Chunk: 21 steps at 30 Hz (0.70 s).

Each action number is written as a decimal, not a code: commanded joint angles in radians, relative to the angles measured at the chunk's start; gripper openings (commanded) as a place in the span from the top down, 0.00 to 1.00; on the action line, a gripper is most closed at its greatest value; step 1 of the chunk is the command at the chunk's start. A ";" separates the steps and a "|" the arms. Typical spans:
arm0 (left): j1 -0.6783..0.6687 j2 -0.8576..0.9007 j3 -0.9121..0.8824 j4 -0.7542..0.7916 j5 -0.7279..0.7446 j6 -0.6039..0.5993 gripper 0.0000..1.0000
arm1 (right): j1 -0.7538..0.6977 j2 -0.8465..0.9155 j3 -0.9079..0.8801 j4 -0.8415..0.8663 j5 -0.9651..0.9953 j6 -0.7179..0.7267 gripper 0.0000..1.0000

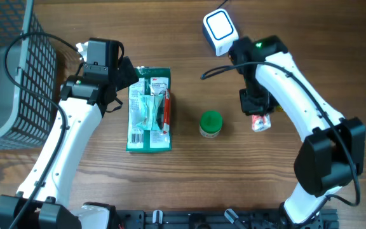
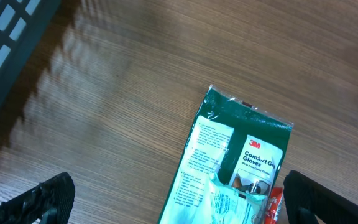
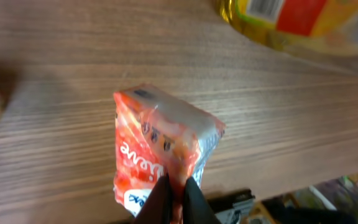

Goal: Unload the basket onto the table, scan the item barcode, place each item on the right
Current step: 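Carry the tissue pack right and release it on the table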

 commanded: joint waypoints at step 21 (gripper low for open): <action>0.005 0.005 -0.003 0.003 0.002 0.016 0.00 | -0.004 0.006 -0.216 0.248 0.104 0.001 0.56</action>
